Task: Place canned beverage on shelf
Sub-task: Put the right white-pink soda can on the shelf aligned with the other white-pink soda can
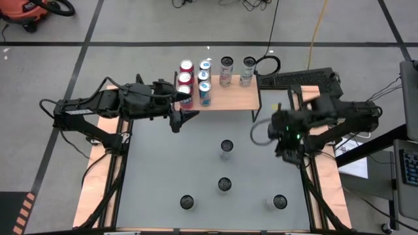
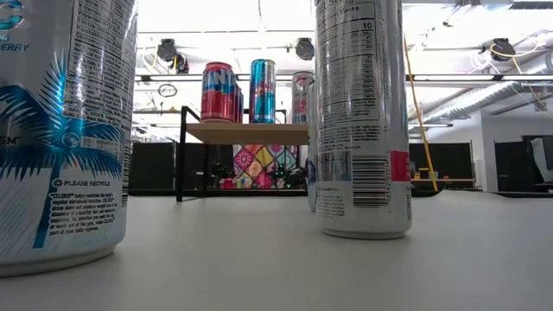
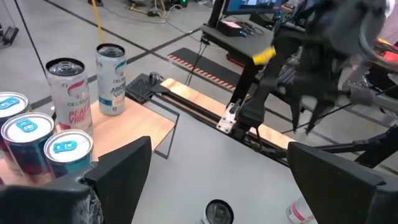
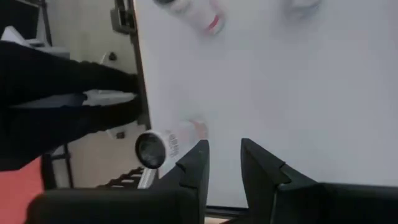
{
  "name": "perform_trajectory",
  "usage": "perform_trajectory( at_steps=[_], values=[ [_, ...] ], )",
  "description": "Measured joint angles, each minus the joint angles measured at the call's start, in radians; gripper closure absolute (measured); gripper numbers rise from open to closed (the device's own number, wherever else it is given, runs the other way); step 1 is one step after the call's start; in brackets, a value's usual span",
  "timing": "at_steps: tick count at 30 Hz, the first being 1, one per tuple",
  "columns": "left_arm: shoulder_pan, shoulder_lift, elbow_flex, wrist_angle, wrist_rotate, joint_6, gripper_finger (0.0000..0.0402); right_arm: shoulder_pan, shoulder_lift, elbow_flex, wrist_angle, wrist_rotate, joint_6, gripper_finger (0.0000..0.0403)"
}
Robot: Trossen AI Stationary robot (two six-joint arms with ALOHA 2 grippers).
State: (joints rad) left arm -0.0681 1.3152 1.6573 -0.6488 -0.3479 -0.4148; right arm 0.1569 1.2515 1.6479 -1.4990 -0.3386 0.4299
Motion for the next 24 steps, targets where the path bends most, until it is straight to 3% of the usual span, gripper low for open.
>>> perform_trajectory(
  at_steps=[5, 10, 19, 24],
  values=[
    [0.000, 0.000, 0.000, 0.001, 0.036, 0.000, 0.0027, 0.142, -0.084, -0.175, 0.187, 0.022, 0.198, 0.0325],
    [-0.016, 0.000, 0.000, 0.000, 0.101, 0.002, 0.0027, 0.266, -0.109, -0.243, 0.326, 0.021, 0.406, 0.0286],
    [-0.066, 0.008, 0.000, -0.072, 0.104, 0.026, 0.0027, 0.515, -0.037, -0.243, 0.389, 0.197, 0.412, 0.0134],
    [-0.083, 0.007, 0.000, -0.099, 0.097, 0.003, 0.0027, 0.626, 0.029, -0.243, 0.389, 0.236, 0.396, 0.0088]
  ],
)
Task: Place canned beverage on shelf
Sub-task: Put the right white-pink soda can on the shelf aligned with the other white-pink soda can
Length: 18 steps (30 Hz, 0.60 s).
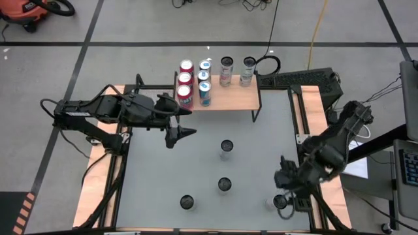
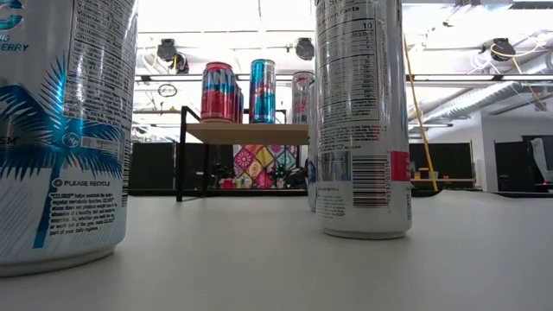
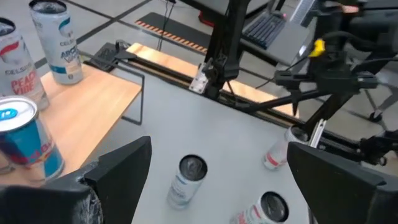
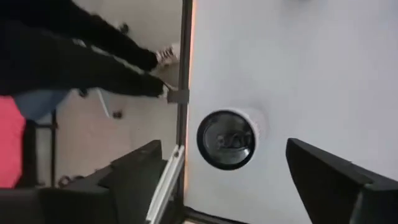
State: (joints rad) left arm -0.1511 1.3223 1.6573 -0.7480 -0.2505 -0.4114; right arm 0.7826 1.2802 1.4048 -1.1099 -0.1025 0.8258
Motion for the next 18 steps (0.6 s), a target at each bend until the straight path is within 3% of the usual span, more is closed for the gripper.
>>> perform_trajectory(
  at_steps=[7, 18],
  values=[
    [-0.024, 0.000, -0.028, -0.002, -0.015, -0.001, 0.0027, 0.069, 0.091, 0.000, -0.001, 0.053, -0.056, 0.0079],
    [-0.053, 0.000, -0.045, 0.007, -0.018, -0.003, 0.0027, 0.090, 0.235, -0.001, -0.019, 0.046, -0.120, 0.0080]
  ],
)
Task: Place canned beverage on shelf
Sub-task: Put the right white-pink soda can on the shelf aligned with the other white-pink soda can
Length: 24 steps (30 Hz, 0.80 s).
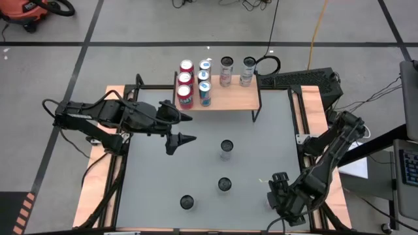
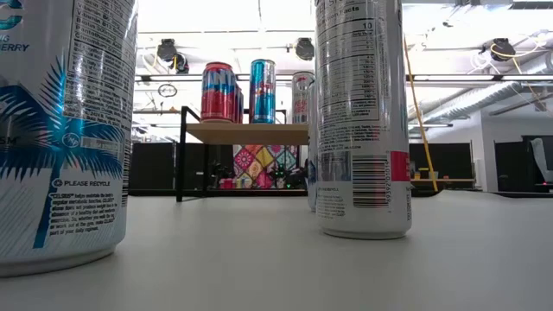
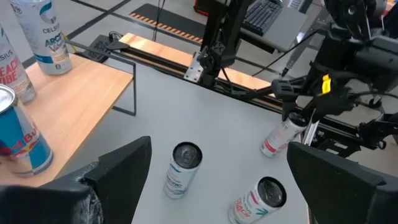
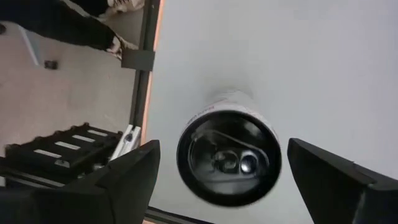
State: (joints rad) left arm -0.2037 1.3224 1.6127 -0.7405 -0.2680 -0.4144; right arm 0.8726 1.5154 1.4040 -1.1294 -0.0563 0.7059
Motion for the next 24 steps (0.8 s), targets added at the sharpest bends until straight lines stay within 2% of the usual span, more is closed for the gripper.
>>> perform_trajectory(
  at_steps=[7, 19, 24],
  values=[
    [-0.001, 0.000, 0.000, 0.000, -0.003, 0.000, 0.0027, 0.000, 0.068, 0.000, -0.016, -0.001, -0.045, 0.0090],
    [0.000, 0.000, 0.000, -0.002, -0.006, -0.025, 0.0027, -0.001, 0.116, 0.002, -0.022, -0.036, -0.064, 0.0192],
    [0.000, 0.000, 0.000, -0.002, -0.014, -0.034, 0.0027, -0.001, 0.092, -0.001, -0.030, -0.074, -0.056, 0.0191]
  ],
)
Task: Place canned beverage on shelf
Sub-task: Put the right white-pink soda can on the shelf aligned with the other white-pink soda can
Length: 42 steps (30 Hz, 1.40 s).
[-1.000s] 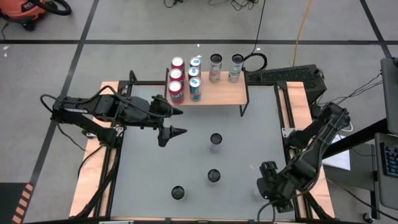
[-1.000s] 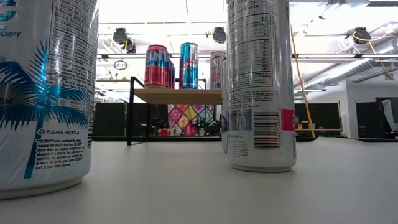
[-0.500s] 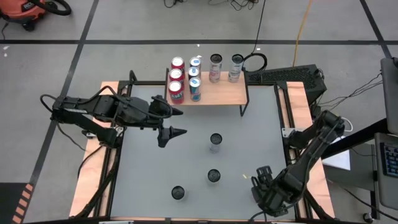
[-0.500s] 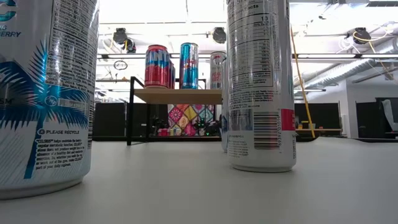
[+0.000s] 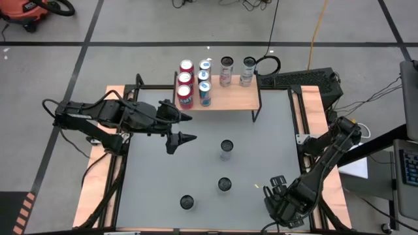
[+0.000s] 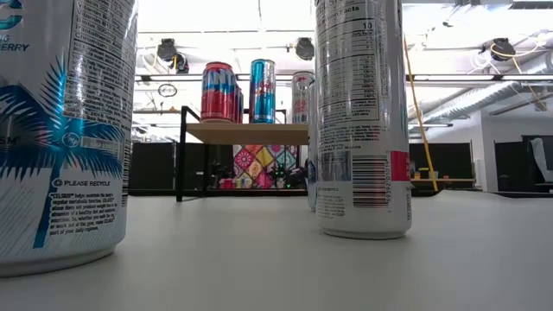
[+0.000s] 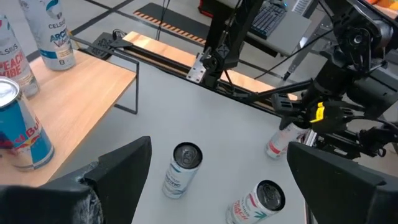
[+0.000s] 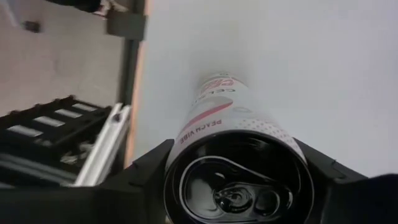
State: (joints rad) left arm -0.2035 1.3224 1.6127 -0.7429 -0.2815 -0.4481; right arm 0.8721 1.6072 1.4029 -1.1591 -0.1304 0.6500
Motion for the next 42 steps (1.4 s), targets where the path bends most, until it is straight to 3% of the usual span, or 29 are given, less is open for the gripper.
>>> perform_trajectory(
  at_steps=[6, 16, 31, 37, 42],
  values=[
    [-0.005, 0.000, 0.000, 0.018, -0.011, -0.018, 0.0027, -0.032, -0.052, 0.027, -0.020, -0.057, 0.012, 0.0188],
    [-0.006, 0.000, 0.000, 0.147, -0.022, 0.003, 0.0027, -0.144, -0.064, 0.257, -0.188, -0.051, -0.110, 0.0190],
    [-0.006, 0.037, -0.001, 0.301, -0.034, 0.122, 0.0027, -0.336, -0.064, 0.671, -0.379, 0.061, -0.314, 0.0190],
    [-0.008, 0.090, -0.001, 0.359, -0.007, 0.122, 0.0027, -0.413, -0.064, 0.770, -0.389, 0.089, -0.414, 0.0190],
    [-0.015, 0.132, -0.001, 0.457, 0.029, 0.122, 0.0027, -0.468, -0.065, 0.813, -0.379, 0.185, -0.542, 0.0190]
  ],
)
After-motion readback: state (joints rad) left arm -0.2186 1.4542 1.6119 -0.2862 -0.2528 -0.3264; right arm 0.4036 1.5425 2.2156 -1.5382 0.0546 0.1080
